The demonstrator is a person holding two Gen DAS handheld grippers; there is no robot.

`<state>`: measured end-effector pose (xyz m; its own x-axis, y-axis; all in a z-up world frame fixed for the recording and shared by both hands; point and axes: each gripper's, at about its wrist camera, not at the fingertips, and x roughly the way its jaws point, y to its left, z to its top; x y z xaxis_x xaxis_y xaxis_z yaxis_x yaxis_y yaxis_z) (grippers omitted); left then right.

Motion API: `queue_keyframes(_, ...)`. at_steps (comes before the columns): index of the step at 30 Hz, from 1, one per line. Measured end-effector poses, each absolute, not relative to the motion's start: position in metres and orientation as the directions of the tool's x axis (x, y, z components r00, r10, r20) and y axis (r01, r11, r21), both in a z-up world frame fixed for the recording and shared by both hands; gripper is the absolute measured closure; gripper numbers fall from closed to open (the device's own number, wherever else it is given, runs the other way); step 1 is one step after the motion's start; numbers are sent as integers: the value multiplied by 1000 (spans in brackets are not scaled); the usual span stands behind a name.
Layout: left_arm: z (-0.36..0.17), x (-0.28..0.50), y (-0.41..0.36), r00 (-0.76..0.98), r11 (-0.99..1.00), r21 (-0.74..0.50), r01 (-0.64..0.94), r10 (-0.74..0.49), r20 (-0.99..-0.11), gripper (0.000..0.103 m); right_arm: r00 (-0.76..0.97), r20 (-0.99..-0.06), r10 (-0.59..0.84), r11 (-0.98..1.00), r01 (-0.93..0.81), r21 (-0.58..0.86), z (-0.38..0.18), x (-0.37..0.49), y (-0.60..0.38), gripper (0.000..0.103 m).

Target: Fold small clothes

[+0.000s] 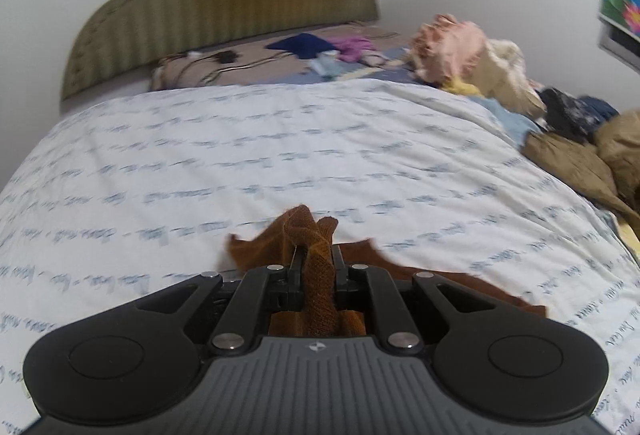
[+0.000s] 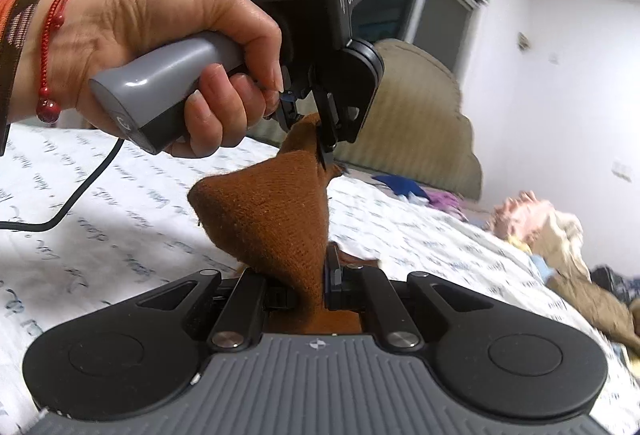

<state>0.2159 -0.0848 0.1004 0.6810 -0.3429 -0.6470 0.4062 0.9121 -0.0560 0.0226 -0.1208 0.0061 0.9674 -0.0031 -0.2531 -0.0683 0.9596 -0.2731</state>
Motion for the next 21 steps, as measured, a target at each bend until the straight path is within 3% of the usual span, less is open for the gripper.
queue_keyframes(4,92,212,-133,647,886,-34,463,-364,-670,93,960,-276,-41,982,-13,-190,-1,25,-156,93)
queue_keyframes(11,49,205,-214,571,838,0,546,-372,-732,93,928,-373,-20,993,62,100,-19,23,-225,93)
queue_keyframes(15,23,202,-242,503,803,-29,595,-401,-766,93,897,-437,63,954,74,289,-41,20,-253,92)
queue_keyframes(17,16,203,-250,475,803,-50,593,-400,-784,89,883,-457,111,923,79,378,-52,19,-268,86)
queue_keyframes(20,18,203,-252,486,809,-50,586,-400,-777,60,872,-467,147,895,84,439,-59,22,-282,80)
queue_keyframes(21,22,202,-248,512,816,-36,577,-396,-763,39,872,-465,154,885,87,457,-60,22,-286,77)
